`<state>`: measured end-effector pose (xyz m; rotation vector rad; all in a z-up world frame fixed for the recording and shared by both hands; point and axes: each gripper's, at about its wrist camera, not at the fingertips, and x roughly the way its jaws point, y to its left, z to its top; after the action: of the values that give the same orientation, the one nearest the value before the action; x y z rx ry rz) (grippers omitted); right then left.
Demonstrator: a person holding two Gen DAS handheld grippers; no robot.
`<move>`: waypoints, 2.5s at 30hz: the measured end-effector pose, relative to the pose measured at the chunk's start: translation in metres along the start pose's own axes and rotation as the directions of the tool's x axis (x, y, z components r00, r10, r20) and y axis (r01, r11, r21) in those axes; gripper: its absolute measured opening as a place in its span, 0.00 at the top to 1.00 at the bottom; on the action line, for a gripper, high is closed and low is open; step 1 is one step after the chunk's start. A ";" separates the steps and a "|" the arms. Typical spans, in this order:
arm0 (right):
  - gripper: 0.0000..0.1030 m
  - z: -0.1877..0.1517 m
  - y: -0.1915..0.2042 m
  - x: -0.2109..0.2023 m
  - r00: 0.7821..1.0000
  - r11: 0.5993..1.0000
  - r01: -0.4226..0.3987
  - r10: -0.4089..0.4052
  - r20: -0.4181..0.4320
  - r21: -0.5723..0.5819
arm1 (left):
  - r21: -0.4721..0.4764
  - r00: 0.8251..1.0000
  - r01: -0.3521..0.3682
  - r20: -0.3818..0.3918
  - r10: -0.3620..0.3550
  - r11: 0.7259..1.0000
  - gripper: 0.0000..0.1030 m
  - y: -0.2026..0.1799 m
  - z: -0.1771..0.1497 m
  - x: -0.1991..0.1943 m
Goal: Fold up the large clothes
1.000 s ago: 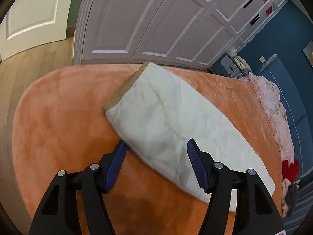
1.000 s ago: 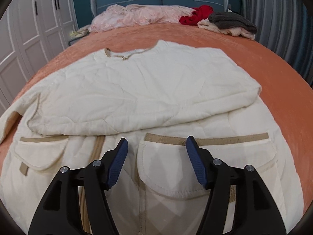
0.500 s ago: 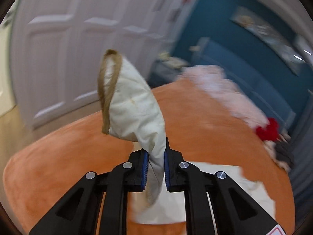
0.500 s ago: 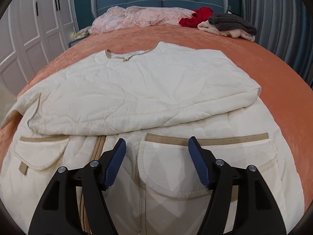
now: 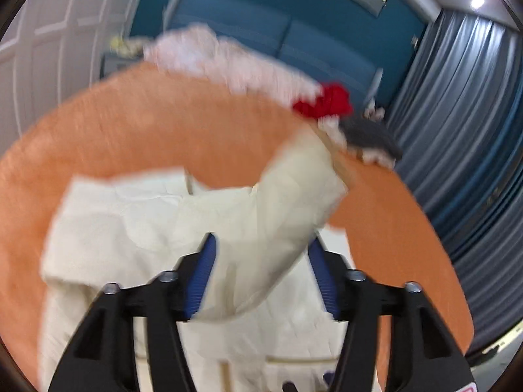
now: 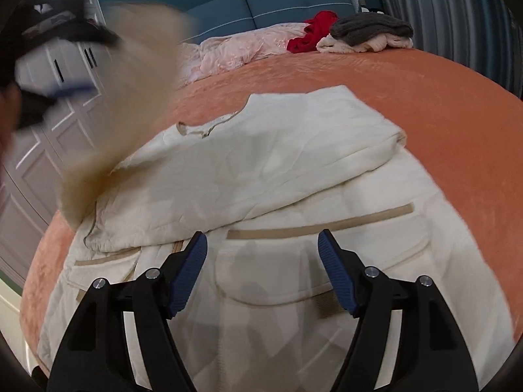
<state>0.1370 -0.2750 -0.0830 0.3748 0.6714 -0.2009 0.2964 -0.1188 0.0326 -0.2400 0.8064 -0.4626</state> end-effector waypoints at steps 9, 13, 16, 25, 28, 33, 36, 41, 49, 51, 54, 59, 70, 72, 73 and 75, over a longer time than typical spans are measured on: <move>0.26 0.046 -0.037 0.006 0.998 0.996 -0.054 0.053 0.014 0.077 | -0.258 0.997 0.039 -0.048 -0.053 0.965 0.37 0.094 -0.045 0.003; 0.25 0.073 -0.042 0.027 0.998 0.993 -0.057 0.057 0.009 0.105 | -0.384 0.998 -0.044 -0.049 0.028 0.922 0.37 0.156 -0.041 -0.006; 0.25 0.094 -0.042 0.048 0.998 0.989 -0.063 0.064 -0.004 0.136 | -0.509 0.996 -0.082 -0.062 0.059 0.857 0.37 0.213 -0.044 -0.007; 0.23 0.117 -0.048 0.110 0.992 0.969 -0.017 0.046 -0.115 0.248 | -0.639 0.997 -0.076 -0.053 0.055 0.766 0.37 0.265 -0.044 0.000; 0.67 0.120 -0.047 0.125 0.982 0.961 -0.062 0.107 -0.156 0.270 | -0.639 0.996 -0.081 -0.069 0.047 0.765 0.43 0.268 -0.044 0.011; 0.94 0.151 -0.027 0.073 0.988 0.970 -0.150 0.152 0.001 0.190 | -0.577 0.997 -0.077 -0.045 0.062 0.813 0.85 0.259 -0.026 0.006; 0.95 0.155 -0.018 0.019 0.985 0.987 -0.139 0.128 0.118 0.087 | -0.517 0.994 -0.100 -0.024 0.102 0.850 0.90 0.250 -0.017 -0.002; 0.95 0.107 -0.024 0.030 0.999 0.997 0.038 -0.037 0.010 -0.062 | -0.414 0.979 -0.205 -0.089 0.185 0.887 0.93 0.241 -0.033 0.018; 0.95 0.047 -0.053 0.077 0.988 0.998 0.068 -0.065 -0.144 0.016 | -0.265 0.952 -0.305 -0.072 0.297 0.915 0.93 0.231 -0.060 0.042; 0.95 0.043 -0.051 0.080 0.988 0.997 0.074 -0.072 -0.140 0.013 | -0.224 0.944 -0.331 -0.063 0.325 0.917 0.92 0.226 -0.064 0.048; 0.95 0.040 -0.052 0.082 0.988 0.997 0.080 -0.078 -0.132 0.009 | -0.196 0.933 -0.358 -0.048 0.356 0.913 0.91 0.221 -0.067 0.050; 0.92 0.046 -0.058 0.078 0.989 0.998 0.057 -0.051 -0.141 0.040 | -0.197 0.931 -0.364 -0.050 0.361 0.911 0.88 0.221 -0.065 0.046; 0.71 0.095 0.023 0.031 1.000 0.998 0.005 -0.005 -0.007 -0.070 | -0.076 0.938 -0.339 0.050 0.343 0.938 0.65 0.164 -0.028 -0.025; 0.70 0.097 0.050 0.050 0.999 0.991 -0.030 0.026 -0.031 -0.129 | -0.061 0.950 -0.305 0.050 0.309 0.950 0.64 0.148 -0.016 -0.007; 0.69 0.095 0.060 0.059 0.999 0.987 -0.038 0.032 -0.043 -0.157 | -0.039 0.951 -0.305 0.039 0.306 0.952 0.64 0.139 -0.013 0.008; 0.69 0.087 0.076 0.084 0.996 0.978 -0.042 0.025 -0.084 -0.205 | 0.002 0.948 -0.318 0.003 0.318 0.948 0.63 0.128 -0.014 0.036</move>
<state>0.2734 -0.2458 -0.0530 0.1952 0.7583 -0.0831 0.3463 -0.0243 -0.0480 -0.1045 0.8243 -0.1587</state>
